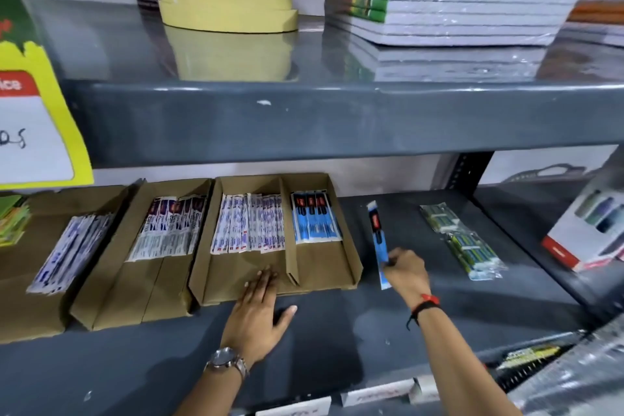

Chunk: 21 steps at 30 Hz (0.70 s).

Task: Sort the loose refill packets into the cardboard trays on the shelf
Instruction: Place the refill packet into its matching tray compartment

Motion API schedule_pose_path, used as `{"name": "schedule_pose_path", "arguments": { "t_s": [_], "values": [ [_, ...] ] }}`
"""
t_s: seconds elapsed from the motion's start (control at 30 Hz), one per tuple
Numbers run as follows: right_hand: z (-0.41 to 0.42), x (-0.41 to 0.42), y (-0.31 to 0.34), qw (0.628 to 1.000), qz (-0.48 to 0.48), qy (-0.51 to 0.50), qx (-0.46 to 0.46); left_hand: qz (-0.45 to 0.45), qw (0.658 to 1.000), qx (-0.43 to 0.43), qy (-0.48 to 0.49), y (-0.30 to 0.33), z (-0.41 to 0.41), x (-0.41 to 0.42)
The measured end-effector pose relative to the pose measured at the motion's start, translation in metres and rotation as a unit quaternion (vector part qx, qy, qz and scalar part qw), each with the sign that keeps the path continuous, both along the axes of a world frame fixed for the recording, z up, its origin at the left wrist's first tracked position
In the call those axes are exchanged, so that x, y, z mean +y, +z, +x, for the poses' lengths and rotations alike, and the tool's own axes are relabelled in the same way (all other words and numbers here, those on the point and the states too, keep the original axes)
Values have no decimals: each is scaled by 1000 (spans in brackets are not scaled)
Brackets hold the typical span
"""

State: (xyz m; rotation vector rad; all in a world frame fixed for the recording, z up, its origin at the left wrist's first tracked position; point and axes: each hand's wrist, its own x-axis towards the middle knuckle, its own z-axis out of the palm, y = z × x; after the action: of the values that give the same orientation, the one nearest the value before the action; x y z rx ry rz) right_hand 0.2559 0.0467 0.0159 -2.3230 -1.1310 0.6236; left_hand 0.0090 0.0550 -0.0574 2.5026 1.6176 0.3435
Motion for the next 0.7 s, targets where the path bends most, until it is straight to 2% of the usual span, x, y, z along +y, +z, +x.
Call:
{"name": "schedule_pose_path", "arguments": {
  "t_s": [0.07, 0.1, 0.2, 0.27, 0.33, 0.4, 0.57, 0.7],
  "values": [
    [14, -2, 20, 998, 60, 29, -18, -44, 997, -66, 7, 6, -2, 0],
    [23, -3, 31, 994, 88, 61, -15, -67, 986, -148, 27, 13, -1, 0],
    [34, -8, 72, 970, 117, 215, 7, -88, 907, -402, 83, 48, 5, -1],
    [30, -13, 94, 954, 106, 282, 7, -103, 855, -503, 76, 76, 12, 3],
    [22, -14, 108, 946, 97, 309, -13, -91, 838, -536, 52, 99, 19, 7],
    [15, -14, 115, 943, 95, 320, -9, -65, 835, -546, 34, 112, 24, 8],
    [16, -10, 111, 939, 95, 327, 42, -27, 852, -520, 50, 118, 27, 9],
    [29, -18, 109, 930, 116, 335, 98, -30, 860, -506, 53, 119, 24, 10]
  ]
}}
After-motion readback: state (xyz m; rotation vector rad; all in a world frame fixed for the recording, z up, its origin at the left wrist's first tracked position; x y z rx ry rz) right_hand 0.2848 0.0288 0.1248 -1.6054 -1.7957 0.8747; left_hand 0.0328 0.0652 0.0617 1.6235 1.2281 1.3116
